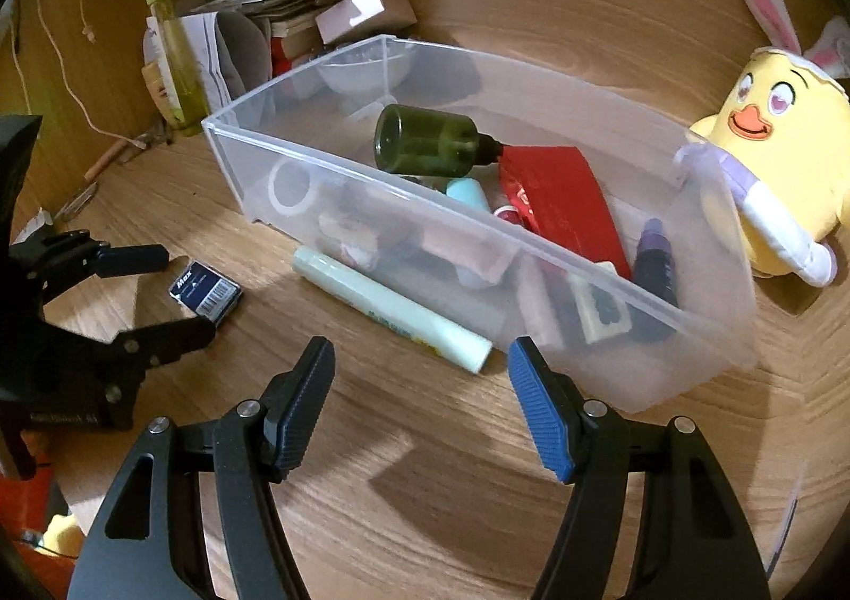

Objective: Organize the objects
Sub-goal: 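Move the right gripper to the white-green tube while the left approaches the blue box, then grasp the white-green tube with the right gripper while the left grasps the blue barcode box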

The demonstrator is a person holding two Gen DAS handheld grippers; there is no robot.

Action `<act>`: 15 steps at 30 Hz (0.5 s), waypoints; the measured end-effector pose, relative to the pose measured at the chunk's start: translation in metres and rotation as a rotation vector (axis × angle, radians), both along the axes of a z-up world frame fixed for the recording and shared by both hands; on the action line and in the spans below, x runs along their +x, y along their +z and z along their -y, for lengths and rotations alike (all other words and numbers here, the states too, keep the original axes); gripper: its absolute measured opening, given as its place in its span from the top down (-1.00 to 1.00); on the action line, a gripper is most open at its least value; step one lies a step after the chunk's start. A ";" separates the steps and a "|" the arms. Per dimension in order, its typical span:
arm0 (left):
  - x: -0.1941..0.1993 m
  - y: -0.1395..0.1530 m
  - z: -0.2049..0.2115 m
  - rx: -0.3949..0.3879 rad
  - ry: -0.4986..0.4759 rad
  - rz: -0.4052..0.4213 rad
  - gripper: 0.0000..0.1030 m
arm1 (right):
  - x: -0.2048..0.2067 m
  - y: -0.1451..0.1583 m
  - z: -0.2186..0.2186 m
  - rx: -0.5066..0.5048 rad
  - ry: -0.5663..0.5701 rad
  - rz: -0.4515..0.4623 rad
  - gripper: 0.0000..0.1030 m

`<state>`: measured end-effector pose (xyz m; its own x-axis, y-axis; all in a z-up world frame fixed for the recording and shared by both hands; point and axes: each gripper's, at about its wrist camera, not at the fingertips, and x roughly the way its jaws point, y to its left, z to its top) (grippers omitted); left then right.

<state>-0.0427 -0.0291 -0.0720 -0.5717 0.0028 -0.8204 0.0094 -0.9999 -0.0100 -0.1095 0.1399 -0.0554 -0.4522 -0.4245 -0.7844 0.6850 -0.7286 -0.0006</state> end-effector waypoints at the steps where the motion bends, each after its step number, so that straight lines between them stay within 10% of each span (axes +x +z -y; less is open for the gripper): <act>1: -0.001 0.000 -0.001 -0.012 -0.001 -0.006 -0.46 | -0.001 -0.001 0.003 -0.005 0.006 0.008 -0.25; 15: -0.005 0.003 0.013 0.030 0.032 -0.043 0.21 | 0.016 0.008 0.014 -0.026 0.105 0.016 -0.43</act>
